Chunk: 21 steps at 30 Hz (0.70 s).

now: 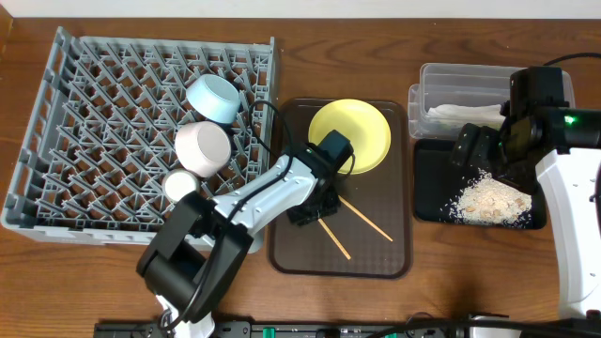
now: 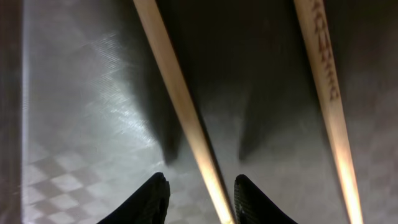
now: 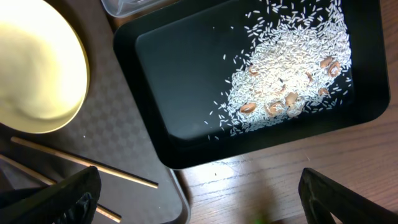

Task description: Sort waste into correct bins and load items into the dishwasher

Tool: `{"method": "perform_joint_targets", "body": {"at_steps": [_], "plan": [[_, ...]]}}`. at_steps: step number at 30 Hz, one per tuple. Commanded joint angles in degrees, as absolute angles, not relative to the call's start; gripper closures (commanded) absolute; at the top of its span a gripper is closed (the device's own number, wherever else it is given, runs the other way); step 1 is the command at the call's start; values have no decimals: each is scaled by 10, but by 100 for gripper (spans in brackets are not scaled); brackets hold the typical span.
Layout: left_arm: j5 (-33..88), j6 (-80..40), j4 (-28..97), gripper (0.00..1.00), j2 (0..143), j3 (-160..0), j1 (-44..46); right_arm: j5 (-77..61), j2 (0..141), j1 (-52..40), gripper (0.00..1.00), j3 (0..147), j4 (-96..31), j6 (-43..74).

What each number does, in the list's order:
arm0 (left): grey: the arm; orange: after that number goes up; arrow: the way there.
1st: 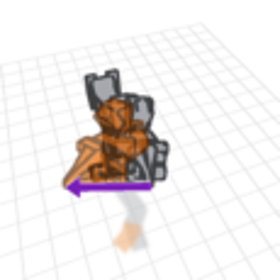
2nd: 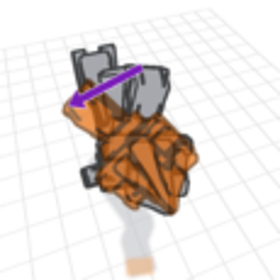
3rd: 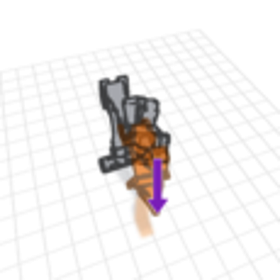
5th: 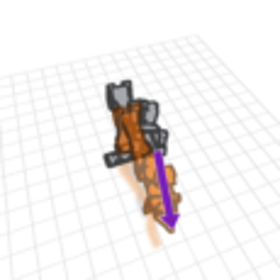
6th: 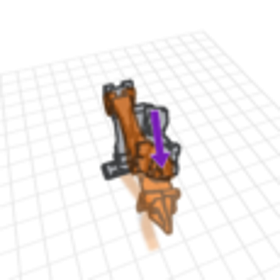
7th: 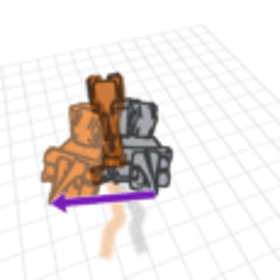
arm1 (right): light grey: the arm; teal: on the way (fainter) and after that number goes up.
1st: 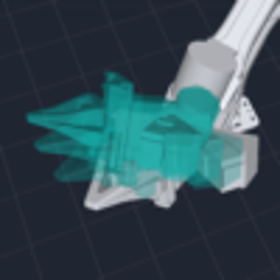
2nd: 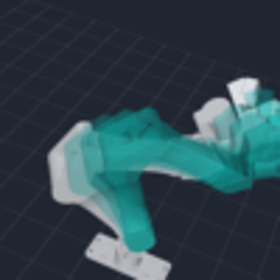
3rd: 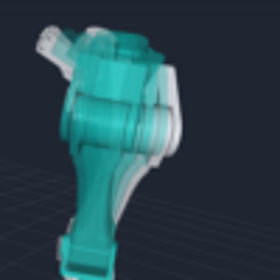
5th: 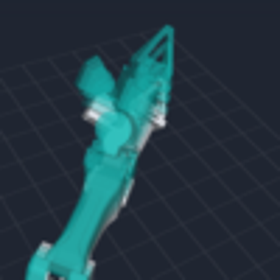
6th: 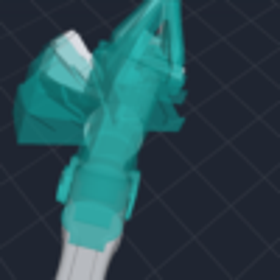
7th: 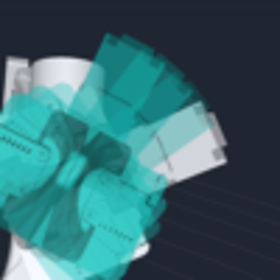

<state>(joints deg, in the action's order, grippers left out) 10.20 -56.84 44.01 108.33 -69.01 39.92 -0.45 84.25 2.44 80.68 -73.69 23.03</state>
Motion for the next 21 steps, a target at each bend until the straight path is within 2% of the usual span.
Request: {"method": "perform_joint_targets", "body": {"at_steps": [1,14,21], "plan": [[100,-588,430,61,1096,-685,400,-4,832,30,1,809,-737,231],[100,-588,425,61,1126,-684,407,-4,832,30,1,809,-737,227],[100,-588,425,89,1126,-684,407,-4,832,30,1,809,-737,227]]}}
